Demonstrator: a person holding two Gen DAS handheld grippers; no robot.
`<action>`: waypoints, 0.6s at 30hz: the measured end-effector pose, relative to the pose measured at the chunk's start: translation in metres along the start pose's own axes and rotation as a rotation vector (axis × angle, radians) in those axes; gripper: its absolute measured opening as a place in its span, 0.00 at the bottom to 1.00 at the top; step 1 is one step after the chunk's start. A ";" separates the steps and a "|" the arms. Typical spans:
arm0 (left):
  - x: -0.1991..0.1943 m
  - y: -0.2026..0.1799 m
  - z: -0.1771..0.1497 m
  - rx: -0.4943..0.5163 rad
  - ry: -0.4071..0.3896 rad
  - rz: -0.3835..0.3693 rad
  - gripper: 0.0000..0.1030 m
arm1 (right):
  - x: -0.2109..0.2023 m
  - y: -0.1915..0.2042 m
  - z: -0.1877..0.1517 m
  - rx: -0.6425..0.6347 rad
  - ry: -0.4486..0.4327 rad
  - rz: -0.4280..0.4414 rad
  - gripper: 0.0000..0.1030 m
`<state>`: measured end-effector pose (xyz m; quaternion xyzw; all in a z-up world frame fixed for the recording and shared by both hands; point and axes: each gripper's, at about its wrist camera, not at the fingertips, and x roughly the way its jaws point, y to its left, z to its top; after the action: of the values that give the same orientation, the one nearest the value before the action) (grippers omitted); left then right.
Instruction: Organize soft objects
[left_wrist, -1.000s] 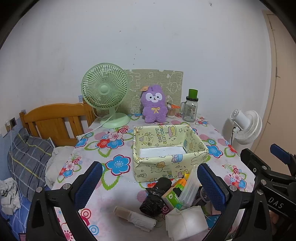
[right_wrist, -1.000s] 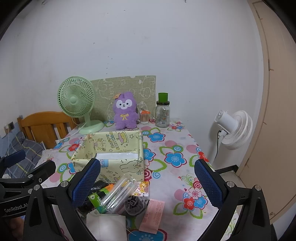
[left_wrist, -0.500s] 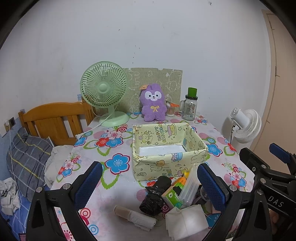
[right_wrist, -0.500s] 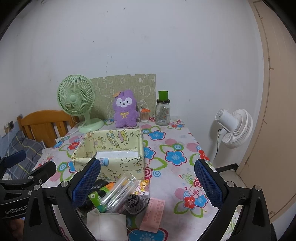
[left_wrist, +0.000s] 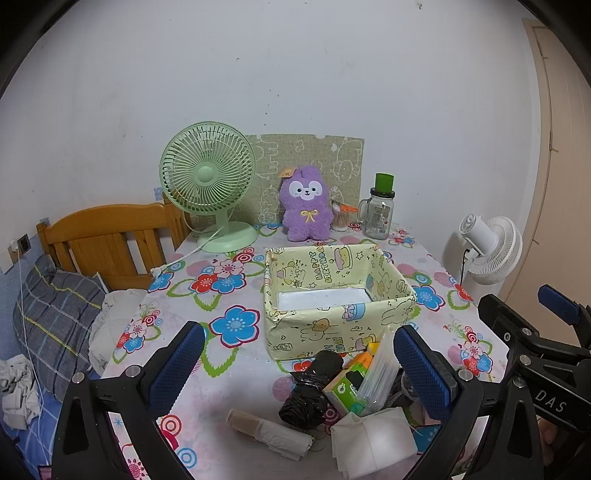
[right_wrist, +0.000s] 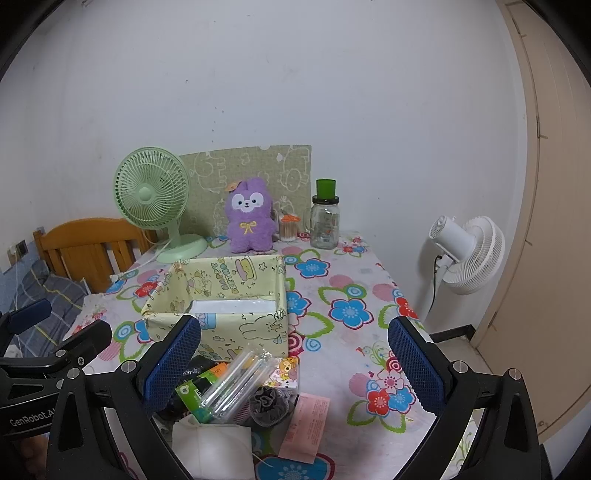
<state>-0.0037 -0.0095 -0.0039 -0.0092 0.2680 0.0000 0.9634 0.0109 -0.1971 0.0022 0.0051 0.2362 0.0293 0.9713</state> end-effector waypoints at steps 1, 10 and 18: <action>0.000 0.000 0.000 0.000 0.002 -0.001 1.00 | 0.000 0.000 0.000 0.000 0.002 -0.001 0.99; 0.004 0.001 -0.001 0.000 0.012 -0.001 1.00 | 0.001 0.001 -0.001 0.001 0.010 -0.002 0.99; 0.005 0.001 0.000 0.000 0.010 0.001 1.00 | 0.003 0.001 -0.002 -0.001 0.010 -0.002 0.99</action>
<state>0.0003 -0.0083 -0.0062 -0.0092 0.2730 0.0004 0.9620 0.0125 -0.1962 -0.0009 0.0043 0.2409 0.0283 0.9701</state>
